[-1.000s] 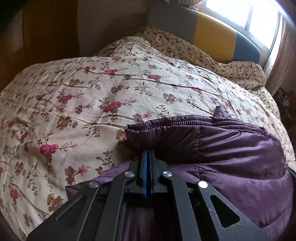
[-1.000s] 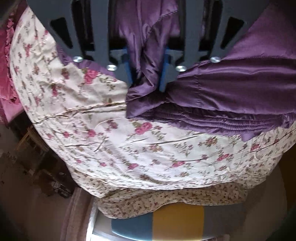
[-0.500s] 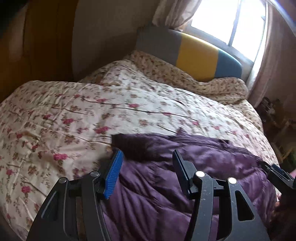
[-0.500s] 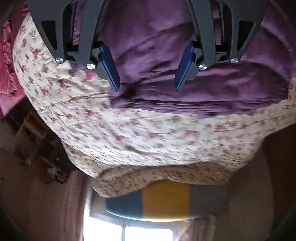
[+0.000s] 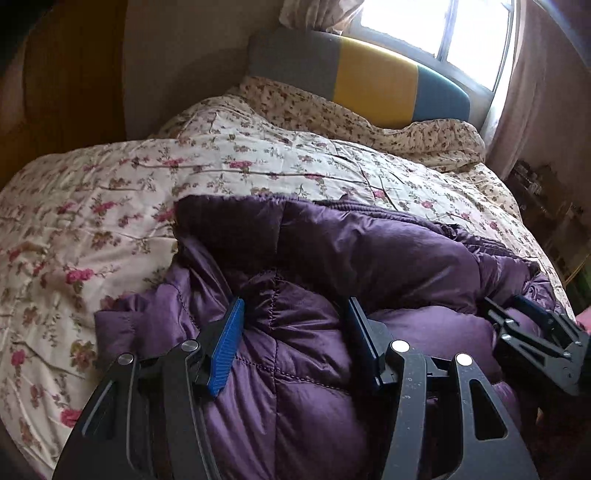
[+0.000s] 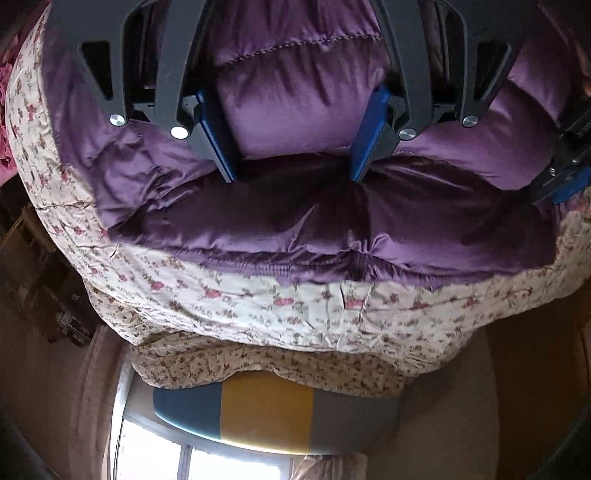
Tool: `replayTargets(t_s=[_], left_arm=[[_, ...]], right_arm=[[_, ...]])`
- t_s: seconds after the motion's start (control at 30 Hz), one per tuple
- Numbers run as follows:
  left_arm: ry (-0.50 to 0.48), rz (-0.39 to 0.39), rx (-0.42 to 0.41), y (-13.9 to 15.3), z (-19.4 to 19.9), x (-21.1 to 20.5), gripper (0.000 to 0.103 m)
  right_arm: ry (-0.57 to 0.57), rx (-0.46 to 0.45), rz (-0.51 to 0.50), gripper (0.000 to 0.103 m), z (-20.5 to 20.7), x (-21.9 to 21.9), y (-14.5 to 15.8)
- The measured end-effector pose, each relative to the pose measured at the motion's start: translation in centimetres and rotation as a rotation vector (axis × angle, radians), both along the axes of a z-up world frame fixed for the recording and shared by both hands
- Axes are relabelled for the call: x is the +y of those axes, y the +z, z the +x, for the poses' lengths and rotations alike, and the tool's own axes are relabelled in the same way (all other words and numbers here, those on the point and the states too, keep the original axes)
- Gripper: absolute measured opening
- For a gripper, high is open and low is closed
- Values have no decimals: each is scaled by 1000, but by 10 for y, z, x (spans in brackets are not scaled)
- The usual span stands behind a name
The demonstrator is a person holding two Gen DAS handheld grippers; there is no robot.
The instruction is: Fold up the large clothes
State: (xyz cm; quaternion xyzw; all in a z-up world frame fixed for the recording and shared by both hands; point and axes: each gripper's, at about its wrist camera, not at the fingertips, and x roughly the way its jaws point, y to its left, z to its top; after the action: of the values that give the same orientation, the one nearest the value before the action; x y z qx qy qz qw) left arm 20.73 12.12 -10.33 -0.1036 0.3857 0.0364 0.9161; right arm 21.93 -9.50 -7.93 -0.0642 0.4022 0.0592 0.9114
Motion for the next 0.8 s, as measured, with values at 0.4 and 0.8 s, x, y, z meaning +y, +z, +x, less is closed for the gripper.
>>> replayTargets(t_s=[0.4,0.8], left_arm=[[6,-29,7,-15,4,2,55],[103,-164,-35,20,-68,69,58]], right_arm=[[4,21,-36,63,8,9,-24],[13,37,6,63,6,3,-14]])
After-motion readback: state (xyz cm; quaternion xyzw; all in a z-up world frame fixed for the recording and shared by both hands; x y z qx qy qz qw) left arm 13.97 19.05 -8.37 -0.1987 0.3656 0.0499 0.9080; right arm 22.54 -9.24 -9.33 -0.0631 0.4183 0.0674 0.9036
